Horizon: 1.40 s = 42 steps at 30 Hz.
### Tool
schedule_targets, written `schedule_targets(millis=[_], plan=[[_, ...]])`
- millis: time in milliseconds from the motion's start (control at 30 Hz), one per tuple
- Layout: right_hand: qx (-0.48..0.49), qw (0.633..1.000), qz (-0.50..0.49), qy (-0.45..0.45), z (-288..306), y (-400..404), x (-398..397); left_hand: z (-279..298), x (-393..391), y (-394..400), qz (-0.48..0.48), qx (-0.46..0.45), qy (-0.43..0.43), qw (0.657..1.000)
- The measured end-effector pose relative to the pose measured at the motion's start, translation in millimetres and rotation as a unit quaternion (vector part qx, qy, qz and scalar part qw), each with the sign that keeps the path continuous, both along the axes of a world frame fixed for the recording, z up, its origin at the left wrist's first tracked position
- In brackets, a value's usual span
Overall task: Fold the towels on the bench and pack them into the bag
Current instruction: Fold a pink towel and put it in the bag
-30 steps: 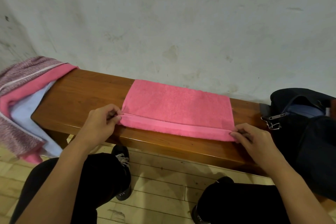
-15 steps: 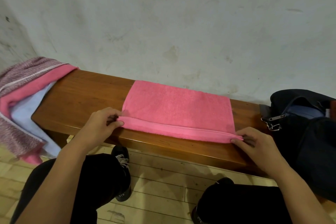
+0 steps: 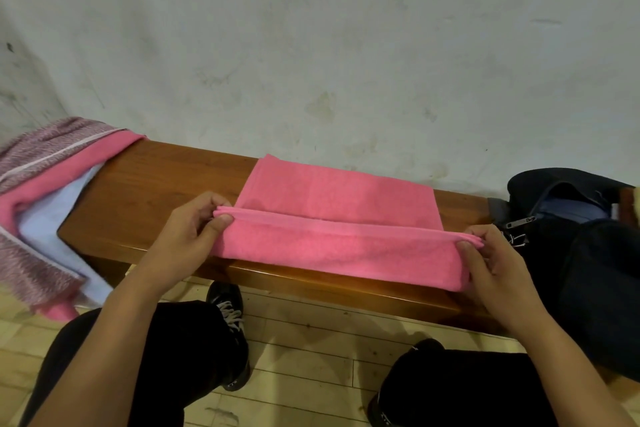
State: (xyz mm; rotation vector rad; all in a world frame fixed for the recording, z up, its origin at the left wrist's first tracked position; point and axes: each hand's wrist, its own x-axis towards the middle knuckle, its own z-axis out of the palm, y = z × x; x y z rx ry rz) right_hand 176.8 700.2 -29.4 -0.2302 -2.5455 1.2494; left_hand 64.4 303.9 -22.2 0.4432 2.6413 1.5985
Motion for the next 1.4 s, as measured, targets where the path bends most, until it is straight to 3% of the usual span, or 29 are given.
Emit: schedule_targets(millis=[467,633,967,1133,1267,1400], plan=[[0.015,1.0,-0.008,0.021,0,-2,-4,-8,-4,5,0.015,0.01,0.004,1.0],[0.056,0.998,-0.038,0.01,-4,-3,-11,-12,-9,14,0.041,-0.042,0.005,0.998],[0.01,0.989,-0.145,0.037,-6,-13,-28,-7,-27,34,0.085,0.034,0.08,0.993],[0.032,0.99,-0.137,0.016,-9,-11,-31,-11,-22,32,0.032,-0.032,0.021,0.999],[0.032,0.989,-0.139,0.039,-7,-10,-28,-5,-15,18,0.041,0.025,-0.02,0.999],[0.054,0.995,-0.088,0.002,-10,-9,-28,-9,-15,10,-0.003,0.028,-0.051,0.998]])
